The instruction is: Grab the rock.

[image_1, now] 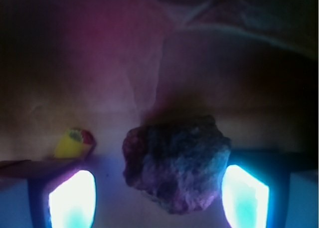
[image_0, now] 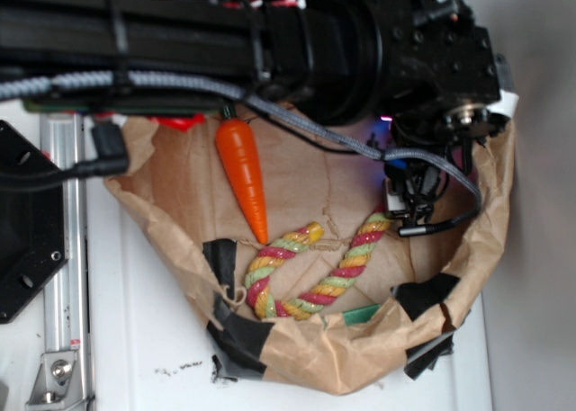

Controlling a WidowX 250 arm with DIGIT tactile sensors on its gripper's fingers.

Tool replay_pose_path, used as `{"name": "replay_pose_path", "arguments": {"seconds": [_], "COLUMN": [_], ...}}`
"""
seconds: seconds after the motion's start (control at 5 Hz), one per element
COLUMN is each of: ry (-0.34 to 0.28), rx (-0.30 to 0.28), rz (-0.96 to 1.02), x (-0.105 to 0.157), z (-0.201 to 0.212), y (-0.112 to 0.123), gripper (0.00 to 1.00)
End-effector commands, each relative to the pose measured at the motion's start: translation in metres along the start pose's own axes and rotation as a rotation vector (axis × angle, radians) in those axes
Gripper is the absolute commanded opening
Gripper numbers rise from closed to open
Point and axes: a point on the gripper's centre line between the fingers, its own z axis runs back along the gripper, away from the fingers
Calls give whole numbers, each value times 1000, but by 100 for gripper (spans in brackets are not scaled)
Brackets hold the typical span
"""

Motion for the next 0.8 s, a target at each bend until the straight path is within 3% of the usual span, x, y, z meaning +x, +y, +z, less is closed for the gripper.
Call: {"name": "replay_pose_path", "arguments": {"seconds": [0.0,0.2,0.6], "ry": [-30,8,74], "rx": [-36,-72,-57], "rz": [-40,-102,-15], "x": [-1,-11,-64], "z": [5,45,131], "y": [-4,-11,-5], "gripper": [0,0,0]}}
